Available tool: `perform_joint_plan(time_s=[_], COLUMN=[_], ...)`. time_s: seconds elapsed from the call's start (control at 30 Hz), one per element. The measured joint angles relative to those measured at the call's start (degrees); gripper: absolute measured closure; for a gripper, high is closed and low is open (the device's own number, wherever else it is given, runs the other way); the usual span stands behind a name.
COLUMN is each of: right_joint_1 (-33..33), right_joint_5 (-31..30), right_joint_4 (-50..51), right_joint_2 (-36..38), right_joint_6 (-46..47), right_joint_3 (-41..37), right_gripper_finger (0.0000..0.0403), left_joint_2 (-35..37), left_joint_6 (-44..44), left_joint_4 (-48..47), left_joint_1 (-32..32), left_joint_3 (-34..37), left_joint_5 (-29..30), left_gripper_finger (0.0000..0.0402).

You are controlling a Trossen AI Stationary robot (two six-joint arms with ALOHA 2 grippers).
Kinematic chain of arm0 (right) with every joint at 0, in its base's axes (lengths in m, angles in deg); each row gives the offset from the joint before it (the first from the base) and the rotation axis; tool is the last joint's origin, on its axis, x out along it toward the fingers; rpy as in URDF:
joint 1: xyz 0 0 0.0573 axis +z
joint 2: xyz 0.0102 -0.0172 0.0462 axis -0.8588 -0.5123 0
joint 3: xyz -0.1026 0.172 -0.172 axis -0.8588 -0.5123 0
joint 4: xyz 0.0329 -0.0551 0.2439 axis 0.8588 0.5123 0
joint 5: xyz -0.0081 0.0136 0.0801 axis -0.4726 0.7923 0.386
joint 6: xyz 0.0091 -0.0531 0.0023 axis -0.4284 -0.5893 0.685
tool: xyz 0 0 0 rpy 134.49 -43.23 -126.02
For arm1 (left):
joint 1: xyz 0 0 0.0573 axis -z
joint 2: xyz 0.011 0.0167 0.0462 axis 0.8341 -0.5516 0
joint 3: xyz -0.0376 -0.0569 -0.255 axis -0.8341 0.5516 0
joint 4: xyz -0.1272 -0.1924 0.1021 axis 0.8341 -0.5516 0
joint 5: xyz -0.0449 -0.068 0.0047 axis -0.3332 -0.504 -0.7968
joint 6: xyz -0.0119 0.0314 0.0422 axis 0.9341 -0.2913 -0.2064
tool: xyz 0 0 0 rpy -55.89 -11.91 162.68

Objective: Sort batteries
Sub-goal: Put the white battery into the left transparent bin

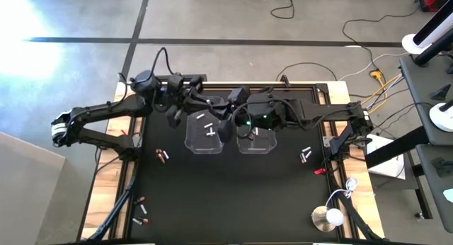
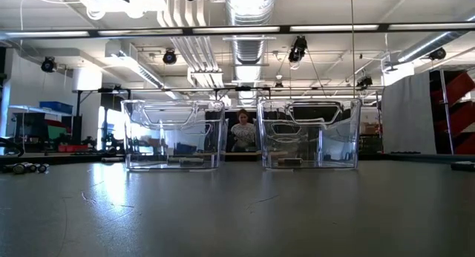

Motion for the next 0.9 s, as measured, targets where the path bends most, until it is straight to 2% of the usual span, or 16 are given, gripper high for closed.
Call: perform_joint_plan(time_s=[0.1,0.27,0.33,0.4,0.47,0.57,0.9], right_joint_1=[0.39,1.84,2.67,3.54,4.32,5.07,5.30], right_joint_5=[-0.45,-0.51,-0.70,-1.56,-1.60,-0.84,1.88], right_joint_4=[6.02,27.36,34.26,38.28,39.06,38.47,38.15], right_joint_2=[0.30,0.85,0.24,-0.02,-0.05,-0.02,-0.37], right_joint_6=[1.42,8.81,13.56,18.70,22.41,25.67,30.30], right_joint_3=[-0.07,-0.27,-1.36,-2.99,-5.48,-8.50,-12.04], right_gripper_finger=[0.0296,0.0240,0.0223,0.0209,0.0197,0.0184,0.0163], left_joint_2=[0.04,0.04,0.04,-0.34,-1.08,-3.25,-14.99], left_joint_6=[-3.26,-10.12,-13.27,-15.79,-17.40,-19.05,-19.53], left_joint_4=[-5.37,-21.14,-29.96,-37.83,-43.78,-49.38,-55.14], left_joint_1=[-0.35,-0.39,-0.28,-0.29,-0.63,-1.05,-0.13], left_joint_3=[-0.02,-0.02,-0.02,-0.02,-0.02,-0.02,-0.02], left_joint_5=[0.10,2.70,7.78,15.36,21.52,26.47,29.63], left_gripper_finger=[0.0394,0.0395,0.0395,0.0395,0.0395,0.0395,0.0395])
